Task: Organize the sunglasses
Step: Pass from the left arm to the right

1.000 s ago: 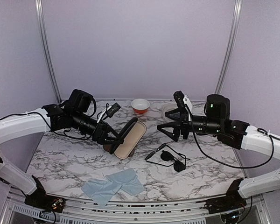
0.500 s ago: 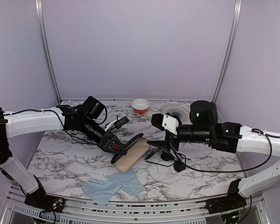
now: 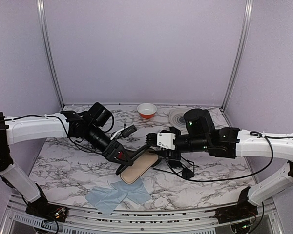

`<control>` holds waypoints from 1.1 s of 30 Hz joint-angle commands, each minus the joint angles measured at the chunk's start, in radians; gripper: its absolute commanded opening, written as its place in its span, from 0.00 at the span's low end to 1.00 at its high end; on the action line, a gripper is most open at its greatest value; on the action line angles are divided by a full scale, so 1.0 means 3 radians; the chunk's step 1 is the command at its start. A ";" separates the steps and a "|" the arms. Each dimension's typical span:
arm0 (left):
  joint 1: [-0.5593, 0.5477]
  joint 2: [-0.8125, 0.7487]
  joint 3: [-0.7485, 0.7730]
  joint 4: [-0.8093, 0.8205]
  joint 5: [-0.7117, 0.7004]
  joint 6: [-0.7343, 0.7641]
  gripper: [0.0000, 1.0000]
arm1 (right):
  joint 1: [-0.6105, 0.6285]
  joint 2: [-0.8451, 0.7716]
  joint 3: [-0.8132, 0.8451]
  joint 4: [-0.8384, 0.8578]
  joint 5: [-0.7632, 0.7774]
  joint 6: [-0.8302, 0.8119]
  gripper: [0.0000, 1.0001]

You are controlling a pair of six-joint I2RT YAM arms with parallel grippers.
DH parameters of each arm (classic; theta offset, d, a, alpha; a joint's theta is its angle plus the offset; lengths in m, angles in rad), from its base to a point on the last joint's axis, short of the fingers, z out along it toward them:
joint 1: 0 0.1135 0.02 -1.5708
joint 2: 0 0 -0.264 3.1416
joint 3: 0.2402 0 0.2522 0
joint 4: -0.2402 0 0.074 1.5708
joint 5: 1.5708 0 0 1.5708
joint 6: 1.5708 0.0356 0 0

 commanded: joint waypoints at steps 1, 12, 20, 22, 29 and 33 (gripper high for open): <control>-0.0033 0.0020 0.0024 -0.0060 0.0101 0.0064 0.23 | 0.0064 0.0027 0.0168 0.0080 -0.0078 -0.0080 0.41; -0.0044 0.0014 0.0000 -0.0060 0.0117 0.0057 0.22 | 0.0141 0.0161 0.0243 0.0031 -0.0065 -0.0141 0.19; -0.0044 0.0006 -0.0011 -0.0062 0.0109 0.0043 0.33 | 0.0188 0.0112 0.0190 0.0052 -0.0004 -0.0118 0.08; -0.0044 -0.0010 -0.0011 -0.0068 0.0089 0.0034 0.45 | 0.0197 0.0079 0.0145 0.0087 0.0025 -0.0107 0.07; 0.0002 -0.0025 0.0020 -0.0065 -0.0089 -0.0030 0.99 | 0.0213 -0.0079 0.0001 0.0155 0.0057 -0.0005 0.06; 0.0137 -0.0088 0.0046 -0.0070 -0.0228 -0.0070 0.99 | 0.0214 -0.0125 -0.0081 0.0181 0.0093 0.0100 0.05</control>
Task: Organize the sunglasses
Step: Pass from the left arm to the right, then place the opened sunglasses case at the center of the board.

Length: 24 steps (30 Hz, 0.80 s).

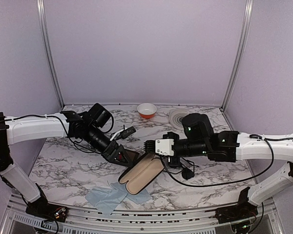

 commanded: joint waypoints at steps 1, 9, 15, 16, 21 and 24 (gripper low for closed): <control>0.0165 -0.0120 0.0066 0.0031 -0.0194 -0.0011 0.99 | 0.0037 -0.0126 -0.0039 0.0179 0.0028 0.0244 0.04; 0.0532 -0.0578 0.0100 0.0078 -0.1145 0.0003 0.99 | 0.0058 -0.0065 -0.0156 0.0584 0.0333 0.0930 0.00; 0.0593 -0.1063 -0.0111 0.0342 -0.2648 -0.0037 0.99 | 0.0246 0.0200 -0.0023 0.0761 0.1165 0.1507 0.00; 0.0591 -0.1137 -0.0140 0.0384 -0.2887 -0.0047 0.99 | 0.0301 0.0292 0.0024 0.0781 0.1310 0.1588 0.00; 0.0592 -0.1466 -0.0271 0.0461 -0.3937 -0.0056 0.99 | 0.0510 0.0746 0.0316 0.0742 0.2045 0.2025 0.00; 0.0594 -0.1630 -0.0326 0.0495 -0.4174 -0.0036 0.99 | 0.0570 0.0953 0.0422 0.0785 0.2226 0.2276 0.00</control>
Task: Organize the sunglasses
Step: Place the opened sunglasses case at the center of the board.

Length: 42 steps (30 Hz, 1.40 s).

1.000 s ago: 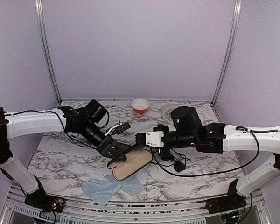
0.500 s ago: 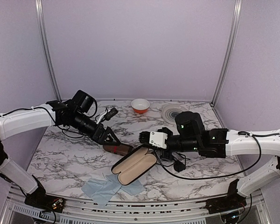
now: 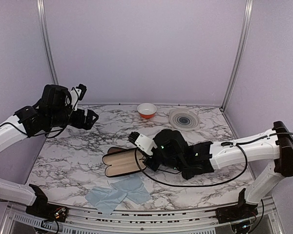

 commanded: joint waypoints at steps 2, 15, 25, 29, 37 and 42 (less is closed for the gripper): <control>0.0005 -0.0283 -0.0122 0.0180 -0.0780 0.0017 0.99 | 0.0076 0.0262 0.0293 0.0231 0.0507 0.0641 0.00; 0.0004 -0.0414 -0.0186 0.0227 -0.0763 0.0107 0.99 | 0.0079 0.0951 0.0611 0.0103 0.0456 0.0903 0.00; 0.0004 -0.0385 -0.0194 0.0226 -0.0757 0.0108 0.99 | -0.0110 0.1107 0.0483 0.0238 0.0459 0.0991 0.00; 0.0007 -0.0369 -0.0191 0.0228 -0.0768 0.0115 0.99 | -0.0237 0.1139 0.0393 0.0331 0.0419 0.0972 0.00; 0.0007 -0.0338 -0.0192 0.0232 -0.0784 0.0119 0.99 | -0.0421 0.1146 0.0260 0.0637 0.0423 0.0768 0.00; 0.0011 -0.0332 -0.0192 0.0225 -0.0808 0.0128 0.99 | -0.0422 0.1100 0.0138 0.0924 0.0311 0.0553 0.00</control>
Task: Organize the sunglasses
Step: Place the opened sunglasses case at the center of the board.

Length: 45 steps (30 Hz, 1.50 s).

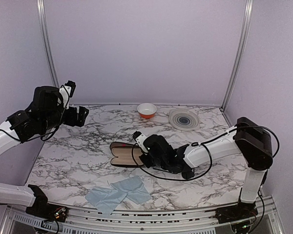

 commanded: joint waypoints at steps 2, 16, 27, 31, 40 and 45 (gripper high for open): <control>0.0006 0.0019 -0.0031 0.0094 -0.0067 0.0043 0.99 | -0.0010 -0.0082 -0.0225 0.0693 -0.0088 -0.0160 0.00; 0.0011 0.0018 -0.0032 0.0091 -0.0077 0.0049 0.99 | 0.0026 0.0005 -0.0377 0.0813 0.0152 0.0031 0.08; 0.0008 0.0034 -0.0032 0.0090 -0.0072 0.0053 0.99 | 0.0159 -0.0054 -0.0349 0.0677 0.0197 0.0024 0.29; 0.0010 0.0045 -0.0032 0.0088 -0.0062 0.0059 0.99 | 0.0202 -0.0192 -0.0320 0.0621 0.0168 0.0002 0.30; 0.0013 0.0045 -0.0032 0.0090 0.0013 0.0074 0.99 | 0.0237 -0.0438 -0.0310 0.0403 -0.0857 0.0033 0.29; 0.0010 0.0055 -0.0026 0.0089 0.0078 0.0075 0.99 | 0.0214 -0.0251 -0.0107 0.0114 -0.1471 -0.0086 0.27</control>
